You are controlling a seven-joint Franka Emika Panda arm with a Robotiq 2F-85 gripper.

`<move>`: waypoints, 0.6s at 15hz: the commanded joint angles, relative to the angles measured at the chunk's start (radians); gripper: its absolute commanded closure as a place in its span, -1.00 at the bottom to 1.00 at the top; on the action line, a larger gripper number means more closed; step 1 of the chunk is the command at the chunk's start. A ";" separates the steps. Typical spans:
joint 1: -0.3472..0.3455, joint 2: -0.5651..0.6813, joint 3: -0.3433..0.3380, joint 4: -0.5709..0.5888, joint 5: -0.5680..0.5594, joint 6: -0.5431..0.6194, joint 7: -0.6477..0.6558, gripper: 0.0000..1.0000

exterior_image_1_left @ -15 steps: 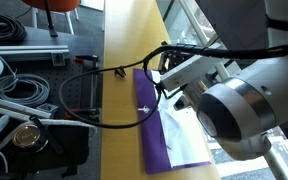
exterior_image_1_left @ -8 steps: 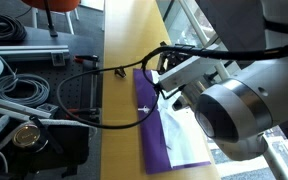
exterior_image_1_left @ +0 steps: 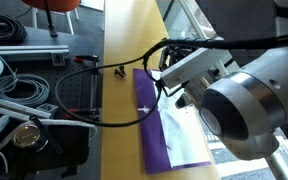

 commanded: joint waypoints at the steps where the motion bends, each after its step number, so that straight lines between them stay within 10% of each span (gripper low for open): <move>1: 0.010 -0.048 -0.014 -0.040 -0.023 -0.002 -0.013 0.99; 9: 0.002 -0.047 -0.029 -0.038 -0.055 0.001 -0.016 0.99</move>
